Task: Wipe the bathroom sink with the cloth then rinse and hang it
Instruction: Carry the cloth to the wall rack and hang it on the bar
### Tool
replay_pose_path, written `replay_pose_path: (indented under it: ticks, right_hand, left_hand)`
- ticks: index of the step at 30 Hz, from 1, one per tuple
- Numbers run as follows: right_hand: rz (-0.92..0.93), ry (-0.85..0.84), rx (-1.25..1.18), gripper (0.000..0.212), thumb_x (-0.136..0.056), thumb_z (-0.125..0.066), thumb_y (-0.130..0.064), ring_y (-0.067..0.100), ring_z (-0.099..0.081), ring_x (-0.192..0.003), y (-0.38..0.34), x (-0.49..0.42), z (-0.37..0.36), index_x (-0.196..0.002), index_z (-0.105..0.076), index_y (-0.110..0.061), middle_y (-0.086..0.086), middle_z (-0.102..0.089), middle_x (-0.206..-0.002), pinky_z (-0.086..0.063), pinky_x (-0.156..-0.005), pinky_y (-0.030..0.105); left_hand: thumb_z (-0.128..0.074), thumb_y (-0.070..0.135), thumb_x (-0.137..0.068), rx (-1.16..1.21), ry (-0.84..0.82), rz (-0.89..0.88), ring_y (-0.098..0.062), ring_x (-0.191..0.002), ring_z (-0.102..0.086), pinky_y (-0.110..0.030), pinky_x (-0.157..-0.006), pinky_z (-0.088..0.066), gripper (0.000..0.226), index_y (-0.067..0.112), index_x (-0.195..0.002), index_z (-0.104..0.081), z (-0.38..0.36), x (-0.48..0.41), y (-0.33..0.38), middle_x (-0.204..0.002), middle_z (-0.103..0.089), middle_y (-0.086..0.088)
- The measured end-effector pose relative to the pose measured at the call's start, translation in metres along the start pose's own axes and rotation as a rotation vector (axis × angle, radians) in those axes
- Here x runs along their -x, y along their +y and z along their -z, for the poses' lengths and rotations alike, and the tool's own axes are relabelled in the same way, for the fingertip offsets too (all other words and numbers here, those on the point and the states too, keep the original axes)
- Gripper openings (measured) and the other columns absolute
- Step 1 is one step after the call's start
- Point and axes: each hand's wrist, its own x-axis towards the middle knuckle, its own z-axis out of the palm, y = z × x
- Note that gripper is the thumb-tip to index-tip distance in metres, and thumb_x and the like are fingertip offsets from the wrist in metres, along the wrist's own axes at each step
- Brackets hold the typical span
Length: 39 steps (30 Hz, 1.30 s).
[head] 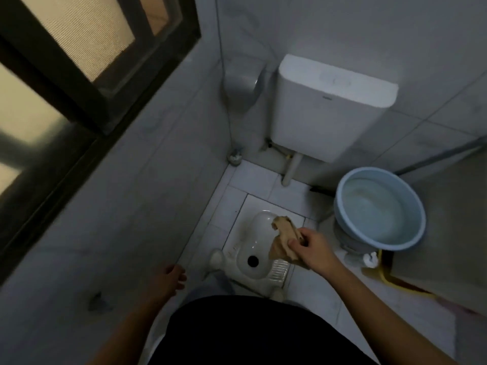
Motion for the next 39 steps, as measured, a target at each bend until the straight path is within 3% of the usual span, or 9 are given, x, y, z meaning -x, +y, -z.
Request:
replay_pose_path:
  ticks: [4, 6, 11, 16, 19, 23, 29, 34, 39]
  right_hand:
    - [-0.229, 0.162, -0.042, 0.013, -0.091, -0.066, -0.026, 0.015, -0.059, -0.068, 0.008, 0.024, -0.010, -0.087, -0.064, -0.014, -0.001, -0.062, -0.072, -0.041, -0.058, 0.027]
    - [-0.333, 0.263, -0.110, 0.012, -0.090, -0.066, -0.027, 0.019, -0.063, -0.072, 0.010, 0.039, -0.016, -0.087, -0.065, -0.015, 0.002, -0.066, -0.075, -0.048, -0.065, 0.033]
    - [-0.410, 0.386, -0.233, 0.012, -0.092, -0.064, -0.031, 0.018, -0.067, -0.081, -0.014, 0.060, -0.023, -0.094, -0.068, -0.019, 0.002, -0.071, -0.086, -0.058, -0.078, 0.043]
    - [-0.117, 0.553, -0.326, 0.006, -0.092, -0.068, -0.024, 0.001, -0.060, -0.064, -0.096, 0.041, 0.023, -0.087, -0.068, -0.021, -0.002, -0.066, -0.074, -0.045, -0.056, 0.015]
    - [0.129, 0.658, -0.346, 0.009, -0.091, -0.070, -0.024, -0.001, -0.063, -0.071, -0.160, 0.027, 0.072, -0.098, -0.071, -0.019, -0.006, -0.070, -0.081, -0.048, -0.061, 0.013]
    - [0.404, 0.712, -0.344, 0.007, -0.091, -0.070, -0.016, -0.004, -0.062, -0.068, -0.246, 0.021, 0.146, -0.098, -0.069, -0.017, -0.014, -0.067, -0.076, -0.046, -0.062, 0.012]
    - [0.698, 0.711, -0.154, 0.009, -0.090, -0.070, -0.021, -0.001, -0.065, -0.074, -0.361, 0.044, 0.245, -0.098, -0.069, -0.024, -0.013, -0.070, -0.081, -0.049, -0.067, 0.016]
    - [0.807, 0.580, -0.181, 0.017, -0.088, -0.071, -0.021, 0.021, -0.074, -0.089, -0.418, 0.071, 0.297, -0.105, -0.071, -0.022, 0.002, -0.076, -0.095, -0.060, -0.083, 0.042]
    - [0.808, 0.606, -0.258, 0.009, -0.091, -0.062, -0.005, 0.015, -0.065, -0.069, -0.446, 0.085, 0.337, -0.089, -0.071, -0.006, 0.006, -0.069, -0.077, -0.053, -0.063, 0.030]
  left_hand:
    - [-0.053, 0.024, -0.097, -0.141, -0.136, -0.159, -0.027, -0.068, -0.067, -0.036, -0.069, -0.052, 0.033, 0.002, -0.079, -0.070, 0.018, -0.056, 0.069, -0.082, -0.075, -0.018]
    - [-0.054, 0.015, -0.099, -0.139, -0.204, -0.200, -0.027, -0.069, -0.068, -0.035, -0.071, -0.052, 0.026, 0.003, -0.081, -0.069, 0.020, -0.072, 0.102, -0.087, -0.075, -0.020]
    - [-0.056, 0.015, -0.098, -0.142, -0.345, -0.273, -0.027, -0.069, -0.066, -0.028, -0.061, -0.044, 0.019, 0.006, -0.086, -0.069, 0.012, -0.080, 0.172, -0.091, -0.074, -0.018]
    - [-0.055, 0.018, -0.100, -0.092, -0.446, -0.471, -0.025, -0.078, -0.070, -0.030, -0.067, -0.049, 0.017, 0.012, -0.094, -0.070, 0.002, -0.031, 0.260, -0.093, -0.077, -0.010]
    - [-0.056, 0.018, -0.100, -0.039, -0.494, -0.667, -0.021, -0.071, -0.070, -0.029, -0.063, -0.050, 0.016, 0.013, -0.092, -0.069, 0.001, 0.017, 0.323, -0.091, -0.077, -0.009]
    - [-0.058, 0.022, -0.100, 0.080, -0.575, -0.878, -0.017, -0.064, -0.070, -0.027, -0.063, -0.054, 0.017, 0.010, -0.096, -0.069, 0.017, 0.095, 0.413, -0.082, -0.076, -0.006]
    - [-0.059, 0.042, -0.098, 0.206, -0.624, -1.190, -0.022, -0.093, -0.075, -0.037, -0.079, -0.061, 0.030, 0.018, -0.109, -0.073, 0.056, 0.207, 0.506, -0.102, -0.078, -0.006]
    - [-0.071, 0.029, -0.092, 0.242, -0.430, -1.424, -0.017, -0.094, -0.076, -0.031, -0.080, -0.062, 0.021, 0.020, -0.110, -0.072, 0.087, 0.268, 0.547, -0.104, -0.078, -0.001]
    - [-0.066, 0.029, -0.096, 0.165, -0.360, -1.495, -0.015, -0.094, -0.075, -0.032, -0.085, -0.061, 0.016, 0.019, -0.105, -0.074, 0.115, 0.293, 0.577, -0.098, -0.080, 0.004]
